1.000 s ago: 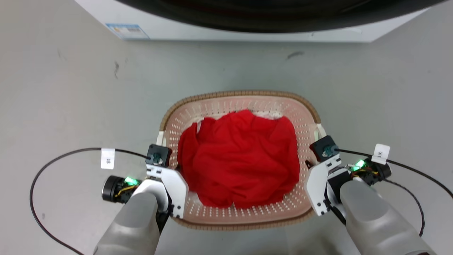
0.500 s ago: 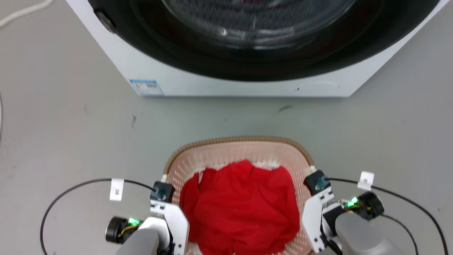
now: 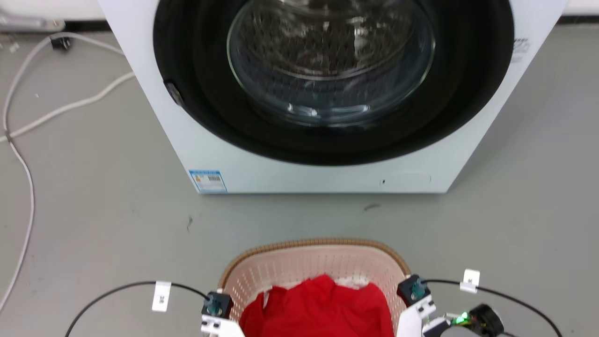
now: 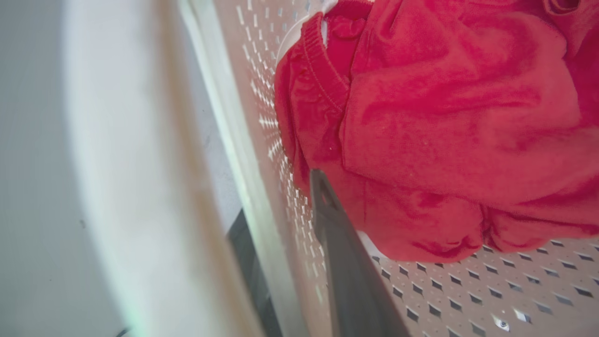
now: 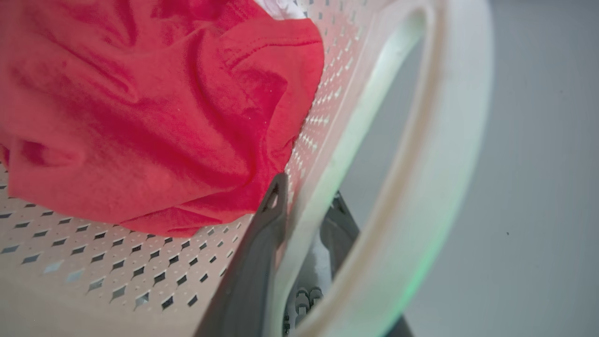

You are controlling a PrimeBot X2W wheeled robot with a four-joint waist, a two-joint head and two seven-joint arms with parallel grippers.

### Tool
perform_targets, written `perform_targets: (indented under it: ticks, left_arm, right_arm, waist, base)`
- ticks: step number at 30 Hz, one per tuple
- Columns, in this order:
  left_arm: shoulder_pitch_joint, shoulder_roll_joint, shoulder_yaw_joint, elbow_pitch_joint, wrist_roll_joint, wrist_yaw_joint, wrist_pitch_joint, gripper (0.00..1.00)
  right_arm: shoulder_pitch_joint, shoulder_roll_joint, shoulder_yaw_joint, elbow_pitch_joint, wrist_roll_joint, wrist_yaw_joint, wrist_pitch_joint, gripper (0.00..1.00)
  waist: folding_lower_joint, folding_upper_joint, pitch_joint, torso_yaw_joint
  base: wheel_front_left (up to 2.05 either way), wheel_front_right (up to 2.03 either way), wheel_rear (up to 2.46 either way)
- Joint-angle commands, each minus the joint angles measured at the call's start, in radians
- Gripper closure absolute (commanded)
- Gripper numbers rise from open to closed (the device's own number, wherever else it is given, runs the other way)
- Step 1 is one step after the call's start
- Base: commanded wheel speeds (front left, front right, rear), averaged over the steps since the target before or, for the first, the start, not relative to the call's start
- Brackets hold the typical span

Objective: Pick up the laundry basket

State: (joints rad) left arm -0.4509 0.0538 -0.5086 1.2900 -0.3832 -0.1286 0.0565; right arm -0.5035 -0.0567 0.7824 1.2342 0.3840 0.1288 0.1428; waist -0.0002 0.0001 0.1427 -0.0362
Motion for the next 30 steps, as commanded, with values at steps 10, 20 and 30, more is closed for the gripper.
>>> perform_targets:
  ticks: [10,20,30]
  left_arm:
    - [0.068,0.0,-0.072,-0.022,-0.076,-0.003,0.079,1.0]
    - [0.085,0.015,-0.137,-0.052,-0.162,-0.003,0.155,1.0]
    - [0.089,0.034,-0.191,-0.058,-0.224,-0.003,0.169,1.0]
  right_arm:
    - [0.063,0.013,0.085,-0.017,0.077,0.003,0.037,1.0]
    - [0.077,0.013,0.148,-0.006,0.149,0.004,0.073,1.0]
    - [0.065,0.013,0.199,0.005,0.201,0.004,0.086,1.0]
  waist:
    - [0.0002,-0.0001,-0.14,0.002]
    - [0.0002,-0.0001,-0.19,-0.001]
    - [0.0002,-0.0001,-0.203,0.001]
  base:
    - [0.0,0.0,0.0]
    - [0.0,0.0,0.0]
    - [0.0,0.0,0.0]
